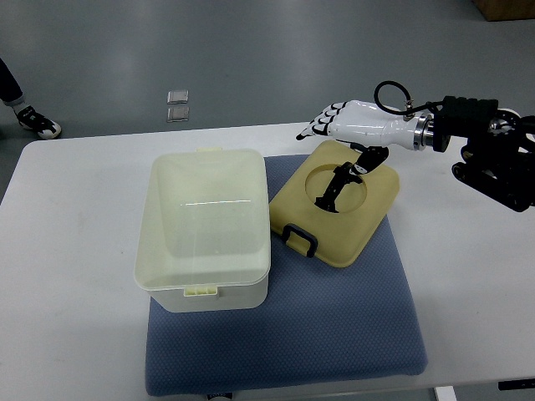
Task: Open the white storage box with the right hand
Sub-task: 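Open the right hand, release the handle, and withdraw the hand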
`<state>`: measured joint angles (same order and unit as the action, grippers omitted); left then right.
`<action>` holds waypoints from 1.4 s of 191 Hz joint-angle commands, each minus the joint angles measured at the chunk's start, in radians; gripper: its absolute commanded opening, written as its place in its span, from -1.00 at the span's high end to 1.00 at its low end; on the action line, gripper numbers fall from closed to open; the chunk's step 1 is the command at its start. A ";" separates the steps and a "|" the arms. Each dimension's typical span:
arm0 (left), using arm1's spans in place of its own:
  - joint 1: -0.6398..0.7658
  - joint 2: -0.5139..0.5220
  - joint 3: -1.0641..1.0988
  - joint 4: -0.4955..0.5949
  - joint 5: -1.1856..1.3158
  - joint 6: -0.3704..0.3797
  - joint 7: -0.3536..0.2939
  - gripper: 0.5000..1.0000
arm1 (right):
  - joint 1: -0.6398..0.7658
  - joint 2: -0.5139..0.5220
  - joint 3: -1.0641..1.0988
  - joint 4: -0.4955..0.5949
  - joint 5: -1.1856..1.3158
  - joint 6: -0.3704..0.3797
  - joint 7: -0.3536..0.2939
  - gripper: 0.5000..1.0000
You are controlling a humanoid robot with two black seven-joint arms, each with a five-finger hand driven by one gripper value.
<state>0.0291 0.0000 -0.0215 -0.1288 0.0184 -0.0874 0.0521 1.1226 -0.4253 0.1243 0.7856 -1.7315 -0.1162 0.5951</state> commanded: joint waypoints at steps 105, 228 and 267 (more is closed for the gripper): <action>0.000 0.000 0.000 0.000 0.000 0.000 0.000 -1.00 | 0.048 -0.043 0.003 0.021 0.342 0.187 -0.015 -0.62; 0.000 0.000 0.000 0.000 0.000 0.000 0.000 -1.00 | -0.010 0.033 0.044 -0.009 1.369 0.438 -0.376 -0.61; 0.000 0.000 0.000 0.000 0.000 0.000 0.000 -1.00 | -0.032 0.052 0.051 -0.012 1.850 0.523 -0.498 -0.61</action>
<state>0.0291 0.0000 -0.0215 -0.1289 0.0184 -0.0875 0.0522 1.0986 -0.3809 0.1742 0.7740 -0.1107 0.3796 0.1607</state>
